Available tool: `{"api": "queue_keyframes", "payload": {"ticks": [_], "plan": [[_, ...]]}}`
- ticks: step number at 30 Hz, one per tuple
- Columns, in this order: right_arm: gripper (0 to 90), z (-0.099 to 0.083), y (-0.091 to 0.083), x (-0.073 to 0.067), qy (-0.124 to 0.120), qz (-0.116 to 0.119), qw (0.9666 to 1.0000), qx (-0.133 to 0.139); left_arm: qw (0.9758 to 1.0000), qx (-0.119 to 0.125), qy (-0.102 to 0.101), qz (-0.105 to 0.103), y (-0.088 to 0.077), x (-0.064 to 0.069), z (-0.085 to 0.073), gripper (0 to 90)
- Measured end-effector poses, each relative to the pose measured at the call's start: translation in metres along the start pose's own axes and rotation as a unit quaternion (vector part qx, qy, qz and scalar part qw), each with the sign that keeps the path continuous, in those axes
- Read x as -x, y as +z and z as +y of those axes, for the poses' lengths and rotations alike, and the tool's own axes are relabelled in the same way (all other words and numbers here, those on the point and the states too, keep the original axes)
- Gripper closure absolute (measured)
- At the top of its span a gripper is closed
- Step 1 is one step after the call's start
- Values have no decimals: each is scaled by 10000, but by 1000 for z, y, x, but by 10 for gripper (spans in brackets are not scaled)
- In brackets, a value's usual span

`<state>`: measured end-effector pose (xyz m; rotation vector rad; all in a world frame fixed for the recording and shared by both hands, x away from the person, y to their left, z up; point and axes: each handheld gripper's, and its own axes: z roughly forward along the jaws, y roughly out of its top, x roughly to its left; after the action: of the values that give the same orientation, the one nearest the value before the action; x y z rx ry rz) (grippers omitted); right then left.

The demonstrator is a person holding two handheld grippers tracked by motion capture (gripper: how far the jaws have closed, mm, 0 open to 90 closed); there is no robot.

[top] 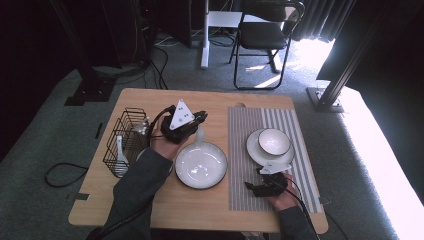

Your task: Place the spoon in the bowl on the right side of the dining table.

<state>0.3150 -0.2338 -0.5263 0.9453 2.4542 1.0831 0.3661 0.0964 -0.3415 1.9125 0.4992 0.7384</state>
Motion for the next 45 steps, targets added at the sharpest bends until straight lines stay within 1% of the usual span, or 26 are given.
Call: {"api": "queue_keyframes", "payload": {"ticks": [2, 12, 18, 23, 29, 38, 41, 44, 45], "plan": [[260, 0, 0, 0, 4, -2, 10000, 1, 10000, 7, 1, 1, 3, 1, 0, 858], [260, 0, 0, 0, 2, -3, 10000, 3, 9999, 16, -6, -136, 21, 6, 0, 858], [260, 0, 0, 0, 4, 0, 10000, 0, 9998, 23, -8, -192, 30, 7, 0, 858], [260, 0, 0, 0, 5, 1, 10000, 0, 9996, -18, 64, -276, 41, 7, 0, 858], [260, 0, 0, 0, 8, 1, 10000, -2, 9994, -27, -8, -350, 56, 8, -1, 858], [261, 0, 0, 0, 0, -3, 10000, 1, 9987, -60, 87, -503, 72, 9, 0, 858], [261, 0, 0, 0, -1, -4, 10000, 1, 9985, -82, 36, -548, 78, 8, -1, 858], [262, 0, 0, 0, -2, -6, 10000, 1, 9983, -114, 52, -578, 86, 9, -1, 858], [261, 0, 0, 0, -4, -7, 10000, 1, 9983, -114, 52, -578, 86, 9, -1, 858]]}}
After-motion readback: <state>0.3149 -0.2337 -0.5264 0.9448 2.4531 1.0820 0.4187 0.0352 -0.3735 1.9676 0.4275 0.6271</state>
